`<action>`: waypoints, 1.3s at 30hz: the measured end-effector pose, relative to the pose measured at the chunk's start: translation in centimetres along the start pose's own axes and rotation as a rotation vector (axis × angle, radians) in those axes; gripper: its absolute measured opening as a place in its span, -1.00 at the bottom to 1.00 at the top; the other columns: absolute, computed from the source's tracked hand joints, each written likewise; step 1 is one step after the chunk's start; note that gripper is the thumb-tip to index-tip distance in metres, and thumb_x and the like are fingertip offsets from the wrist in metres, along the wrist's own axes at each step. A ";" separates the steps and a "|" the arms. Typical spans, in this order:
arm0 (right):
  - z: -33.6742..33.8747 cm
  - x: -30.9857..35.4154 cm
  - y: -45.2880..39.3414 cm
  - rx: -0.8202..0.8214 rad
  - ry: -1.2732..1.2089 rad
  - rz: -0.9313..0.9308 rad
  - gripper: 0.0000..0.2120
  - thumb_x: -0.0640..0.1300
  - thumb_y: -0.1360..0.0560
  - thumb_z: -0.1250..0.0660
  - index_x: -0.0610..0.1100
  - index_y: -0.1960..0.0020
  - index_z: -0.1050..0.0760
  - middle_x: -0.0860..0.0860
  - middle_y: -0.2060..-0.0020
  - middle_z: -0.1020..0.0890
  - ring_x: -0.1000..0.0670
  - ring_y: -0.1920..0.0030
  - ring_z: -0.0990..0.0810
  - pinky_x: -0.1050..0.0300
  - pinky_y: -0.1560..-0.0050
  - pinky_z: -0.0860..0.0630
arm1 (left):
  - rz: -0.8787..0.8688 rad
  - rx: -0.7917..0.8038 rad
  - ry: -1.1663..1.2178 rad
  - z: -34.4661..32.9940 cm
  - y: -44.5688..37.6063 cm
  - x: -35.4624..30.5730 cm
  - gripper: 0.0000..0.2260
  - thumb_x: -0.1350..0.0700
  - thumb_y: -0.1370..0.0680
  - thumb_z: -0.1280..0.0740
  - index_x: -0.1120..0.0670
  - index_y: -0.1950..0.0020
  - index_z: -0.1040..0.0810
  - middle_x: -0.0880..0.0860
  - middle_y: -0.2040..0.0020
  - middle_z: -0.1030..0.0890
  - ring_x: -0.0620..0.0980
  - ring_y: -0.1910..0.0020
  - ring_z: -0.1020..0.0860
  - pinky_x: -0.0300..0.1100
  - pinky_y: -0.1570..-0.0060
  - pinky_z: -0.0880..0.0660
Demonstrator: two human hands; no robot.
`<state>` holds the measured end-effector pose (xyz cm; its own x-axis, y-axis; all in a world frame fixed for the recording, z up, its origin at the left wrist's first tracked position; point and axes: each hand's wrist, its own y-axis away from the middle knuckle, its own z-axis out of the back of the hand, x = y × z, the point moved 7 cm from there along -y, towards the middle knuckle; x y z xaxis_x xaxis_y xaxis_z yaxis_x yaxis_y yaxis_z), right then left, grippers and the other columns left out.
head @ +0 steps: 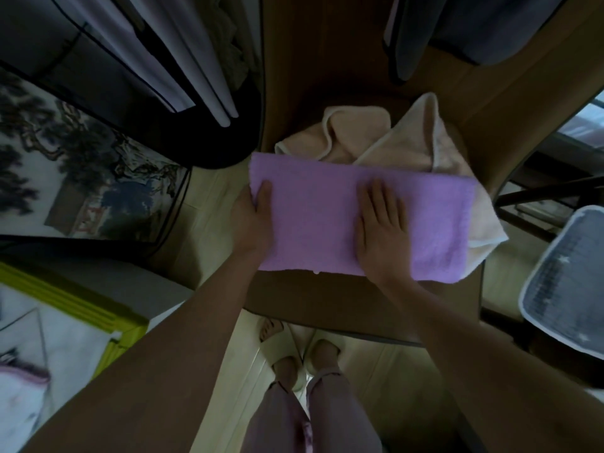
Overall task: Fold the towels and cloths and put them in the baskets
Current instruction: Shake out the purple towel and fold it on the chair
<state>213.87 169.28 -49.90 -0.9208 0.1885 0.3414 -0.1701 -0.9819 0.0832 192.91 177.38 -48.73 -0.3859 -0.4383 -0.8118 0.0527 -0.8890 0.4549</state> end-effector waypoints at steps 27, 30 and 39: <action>7.1 -7.6 3.3 0.131 -1.540 -0.987 -0.66 -0.03 -0.65 -0.07 -0.24 -0.17 -0.48 -0.12 0.07 -0.63 -0.06 0.11 -0.61 0.13 0.02 -0.50 | -0.149 0.616 -0.112 -12.8 8.0 -8.5 -0.55 0.22 -0.51 -0.39 0.12 -0.37 -0.36 0.02 -0.20 -0.53 0.02 -0.18 -0.52 -0.24 -0.07 -0.46; 6.6 -8.9 3.4 0.108 -1.510 -1.007 -0.73 -0.07 -0.63 -0.12 -0.20 -0.01 -0.53 -0.08 0.15 -0.62 -0.02 0.15 -0.58 0.17 0.10 -0.51 | -0.172 1.052 -0.209 -17.8 9.3 -7.9 -0.56 0.37 -0.43 -0.44 0.29 -0.27 -0.42 0.06 -0.03 -0.62 0.07 0.12 -0.63 -0.07 0.09 -0.59; 6.8 -8.8 -0.1 -0.033 -0.810 -0.635 -0.95 -0.15 -0.52 -0.33 -0.11 0.07 -0.46 0.10 0.33 -0.52 0.19 0.32 -0.46 0.30 0.31 -0.34 | -0.344 0.280 -0.425 -12.1 2.6 -8.7 -0.58 0.01 -0.62 -0.14 0.22 -0.39 -0.38 0.22 -0.32 -0.46 0.17 -0.30 -0.42 0.00 -0.33 -0.31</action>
<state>224.38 167.87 -46.58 -0.1469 0.6165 0.7736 -0.5636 -0.6949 0.4467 207.56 177.27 -44.94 -0.6747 0.0102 -0.7381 -0.3619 -0.8760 0.3187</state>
